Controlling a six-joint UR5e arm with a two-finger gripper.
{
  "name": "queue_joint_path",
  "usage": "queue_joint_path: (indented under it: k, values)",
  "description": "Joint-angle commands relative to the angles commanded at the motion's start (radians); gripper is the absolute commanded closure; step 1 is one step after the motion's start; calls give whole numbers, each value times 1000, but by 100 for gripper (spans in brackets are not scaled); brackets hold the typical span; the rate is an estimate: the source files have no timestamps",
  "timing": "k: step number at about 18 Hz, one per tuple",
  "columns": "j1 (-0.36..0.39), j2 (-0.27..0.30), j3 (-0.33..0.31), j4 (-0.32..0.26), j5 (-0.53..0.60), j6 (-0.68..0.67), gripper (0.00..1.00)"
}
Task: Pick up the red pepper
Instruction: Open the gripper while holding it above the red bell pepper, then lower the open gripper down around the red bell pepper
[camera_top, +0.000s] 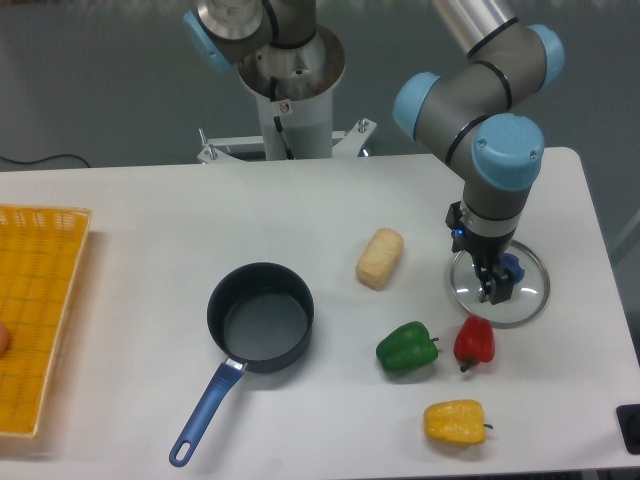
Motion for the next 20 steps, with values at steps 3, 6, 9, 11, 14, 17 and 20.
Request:
queue_joint_path:
  k: [3, 6, 9, 11, 14, 17, 20]
  values:
    - [-2, -2, -2, 0, -2, -14, 0]
    - [0, -2, -2, 2, -29, -14, 0]
    - [2, -11, -5, 2, -35, -14, 0]
    - [6, -18, -5, 5, -38, -47, 0]
    - [6, -29, 3, 9, -37, -170, 0]
    - [6, -41, 21, 12, -92, -349, 0]
    - [8, -48, 31, 12, -118, -457, 0]
